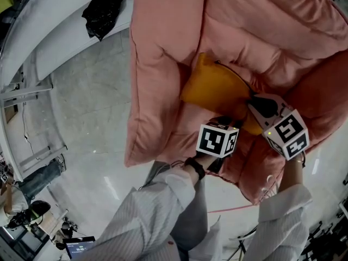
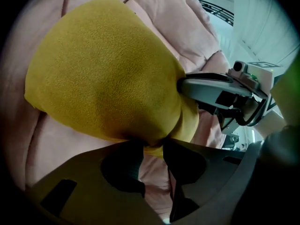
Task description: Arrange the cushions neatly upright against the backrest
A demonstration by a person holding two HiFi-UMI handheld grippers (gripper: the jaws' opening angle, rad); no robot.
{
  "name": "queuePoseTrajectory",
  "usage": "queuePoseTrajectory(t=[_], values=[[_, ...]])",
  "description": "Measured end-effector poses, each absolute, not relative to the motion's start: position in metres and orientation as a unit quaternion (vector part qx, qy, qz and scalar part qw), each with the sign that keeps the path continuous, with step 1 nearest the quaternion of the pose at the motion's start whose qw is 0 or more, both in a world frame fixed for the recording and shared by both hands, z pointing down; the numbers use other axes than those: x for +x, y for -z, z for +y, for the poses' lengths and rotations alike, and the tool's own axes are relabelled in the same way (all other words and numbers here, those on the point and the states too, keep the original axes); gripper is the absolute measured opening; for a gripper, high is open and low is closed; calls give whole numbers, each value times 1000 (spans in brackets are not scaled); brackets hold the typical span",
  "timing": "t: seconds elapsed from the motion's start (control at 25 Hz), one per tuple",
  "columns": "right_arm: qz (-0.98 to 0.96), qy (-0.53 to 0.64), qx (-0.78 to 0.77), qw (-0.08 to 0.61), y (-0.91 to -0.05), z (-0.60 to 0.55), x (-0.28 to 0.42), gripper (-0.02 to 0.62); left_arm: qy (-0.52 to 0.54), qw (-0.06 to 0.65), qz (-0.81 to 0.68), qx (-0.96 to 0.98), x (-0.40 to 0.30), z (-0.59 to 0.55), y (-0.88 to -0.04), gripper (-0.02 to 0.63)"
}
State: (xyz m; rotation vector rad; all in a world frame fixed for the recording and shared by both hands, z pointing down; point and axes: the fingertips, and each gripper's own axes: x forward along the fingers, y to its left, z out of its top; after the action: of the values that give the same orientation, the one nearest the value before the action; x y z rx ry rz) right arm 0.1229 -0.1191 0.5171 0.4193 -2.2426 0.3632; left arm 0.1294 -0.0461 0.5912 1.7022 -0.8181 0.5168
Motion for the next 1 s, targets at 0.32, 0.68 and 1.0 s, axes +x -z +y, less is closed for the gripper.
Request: queuePoseTrajectory(t=[0.32,0.68,1.0], values=[[-880,-128,143,435,-530,-114,100,51,-208,593,-344,697,120,-42,-605,140],[-883,-136,180,412,-528,-110,103,84,-233,580,-342,701,108,-32,-609,166],[-879,-206,299,309,-477,-100,117,84,-217,539,-370,725,67,-42,-553,164]])
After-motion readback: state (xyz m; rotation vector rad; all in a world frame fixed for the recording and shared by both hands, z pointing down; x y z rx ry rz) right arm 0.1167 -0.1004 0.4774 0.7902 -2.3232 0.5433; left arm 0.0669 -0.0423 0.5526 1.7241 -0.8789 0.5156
